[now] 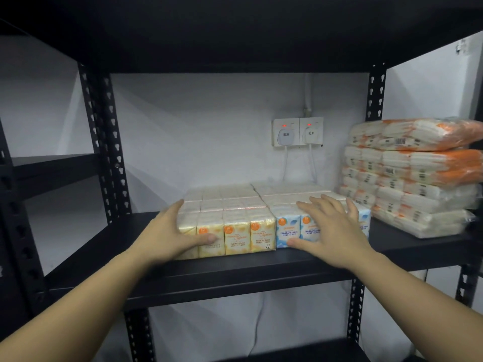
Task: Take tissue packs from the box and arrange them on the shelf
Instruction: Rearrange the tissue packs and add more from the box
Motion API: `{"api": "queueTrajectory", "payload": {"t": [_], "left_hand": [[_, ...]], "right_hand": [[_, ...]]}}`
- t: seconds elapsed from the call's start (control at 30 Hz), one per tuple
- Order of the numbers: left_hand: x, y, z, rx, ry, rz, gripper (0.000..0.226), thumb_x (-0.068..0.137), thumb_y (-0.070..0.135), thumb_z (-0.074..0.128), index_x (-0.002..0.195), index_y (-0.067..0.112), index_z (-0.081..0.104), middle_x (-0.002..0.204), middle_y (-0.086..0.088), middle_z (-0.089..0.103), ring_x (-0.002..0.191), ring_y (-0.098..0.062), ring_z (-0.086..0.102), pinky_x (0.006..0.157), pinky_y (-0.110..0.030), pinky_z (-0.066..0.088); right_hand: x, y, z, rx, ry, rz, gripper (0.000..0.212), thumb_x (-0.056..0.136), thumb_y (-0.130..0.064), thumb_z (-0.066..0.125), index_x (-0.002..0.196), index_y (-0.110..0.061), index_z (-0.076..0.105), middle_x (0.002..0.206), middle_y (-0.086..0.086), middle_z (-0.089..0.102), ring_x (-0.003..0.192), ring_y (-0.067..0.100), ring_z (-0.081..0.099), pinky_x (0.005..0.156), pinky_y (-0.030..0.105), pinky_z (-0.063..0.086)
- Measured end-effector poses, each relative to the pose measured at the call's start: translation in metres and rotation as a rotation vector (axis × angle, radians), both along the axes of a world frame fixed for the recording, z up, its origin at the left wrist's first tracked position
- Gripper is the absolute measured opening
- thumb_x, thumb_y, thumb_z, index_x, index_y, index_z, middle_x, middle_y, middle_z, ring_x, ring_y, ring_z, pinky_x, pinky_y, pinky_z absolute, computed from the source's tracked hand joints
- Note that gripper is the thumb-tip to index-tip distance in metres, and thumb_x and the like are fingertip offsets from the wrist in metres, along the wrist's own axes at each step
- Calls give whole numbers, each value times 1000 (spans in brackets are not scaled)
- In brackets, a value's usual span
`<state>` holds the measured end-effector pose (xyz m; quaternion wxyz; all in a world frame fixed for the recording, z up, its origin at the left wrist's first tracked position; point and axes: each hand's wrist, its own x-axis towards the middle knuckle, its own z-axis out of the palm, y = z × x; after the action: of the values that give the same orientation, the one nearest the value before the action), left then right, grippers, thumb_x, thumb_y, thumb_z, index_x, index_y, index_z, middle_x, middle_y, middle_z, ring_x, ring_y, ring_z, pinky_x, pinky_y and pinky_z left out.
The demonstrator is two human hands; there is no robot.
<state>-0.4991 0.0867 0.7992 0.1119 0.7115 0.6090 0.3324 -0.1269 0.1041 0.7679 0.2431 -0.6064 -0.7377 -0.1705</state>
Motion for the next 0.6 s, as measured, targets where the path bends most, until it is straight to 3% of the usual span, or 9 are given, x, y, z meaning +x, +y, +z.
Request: {"api": "queueTrajectory", "payload": {"t": [0.07,0.13,0.43,0.6], "left_hand": [[-1,3,-5,-43,-178,-51,107,49,76,90,141,40,50,127,18,67,114,-11,67,101,-40,54],[0,6,-7,-64,-224,-88,95,47,75,92,128,40,58,115,18,74,103,-8,72,95,-40,59],[10,6,-8,-45,-227,-90,87,51,74,90,125,40,58,112,19,73,101,-6,71,91,-36,60],[15,0,-7,-22,-234,-90,83,55,74,89,124,44,55,111,25,69,102,-2,67,90,-30,58]], "right_hand": [[-1,0,-2,9,4,-1,106,66,-103,29,155,-45,34,164,-9,33,154,18,21,125,56,-4],[0,1,-2,3,1,-1,103,68,-102,33,154,-45,35,161,-10,36,151,16,27,125,54,-1],[10,3,2,-42,29,26,89,75,-94,41,152,-49,37,159,-15,39,147,12,32,125,49,8],[9,1,7,-57,24,9,103,66,-103,23,150,-46,42,156,-14,42,144,14,34,122,48,13]]}}
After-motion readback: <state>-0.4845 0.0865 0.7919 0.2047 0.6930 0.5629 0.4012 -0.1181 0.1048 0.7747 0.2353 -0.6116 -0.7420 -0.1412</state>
